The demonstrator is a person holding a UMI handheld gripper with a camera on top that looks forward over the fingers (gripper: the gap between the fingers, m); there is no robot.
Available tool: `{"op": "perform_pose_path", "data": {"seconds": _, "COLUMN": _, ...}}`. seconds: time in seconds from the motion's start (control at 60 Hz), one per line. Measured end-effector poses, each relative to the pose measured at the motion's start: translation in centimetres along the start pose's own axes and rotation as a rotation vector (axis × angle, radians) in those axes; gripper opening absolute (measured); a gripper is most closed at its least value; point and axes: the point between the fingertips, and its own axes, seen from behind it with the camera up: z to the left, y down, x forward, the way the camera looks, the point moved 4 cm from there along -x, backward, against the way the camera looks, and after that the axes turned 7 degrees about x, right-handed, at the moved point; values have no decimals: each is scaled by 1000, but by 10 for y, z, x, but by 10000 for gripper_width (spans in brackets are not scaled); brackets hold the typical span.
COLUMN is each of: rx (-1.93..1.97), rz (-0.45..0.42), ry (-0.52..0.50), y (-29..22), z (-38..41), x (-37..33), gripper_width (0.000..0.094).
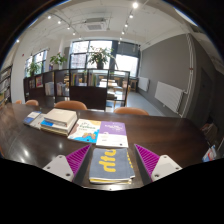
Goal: Fold towel
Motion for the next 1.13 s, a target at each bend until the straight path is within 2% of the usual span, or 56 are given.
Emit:
{"op": "perform_pose_path", "data": {"seconds": 0.133, "rx": 28, "rz": -87, "ry": -62, "y": -34, "z": 37, "x": -71, "gripper_width": 843}}
{"op": "perform_pose_path", "data": {"seconds": 0.3, "rx": 47, "rz": -120, "ry": -129, "y": -26, "z": 85, "x": -137, "gripper_width": 841}}
{"op": "perform_pose_path", "data": {"seconds": 0.633, "rx": 69, "rz": -68, "ry": -107, "y": 46, "z": 131, "x": -213, "gripper_width": 845}}
{"op": "perform_pose_path", "data": {"seconds": 1.133, "rx": 30, "rz": -56, "ry": -72, "y": 58, "z": 147, "x": -246, "gripper_width": 845}}
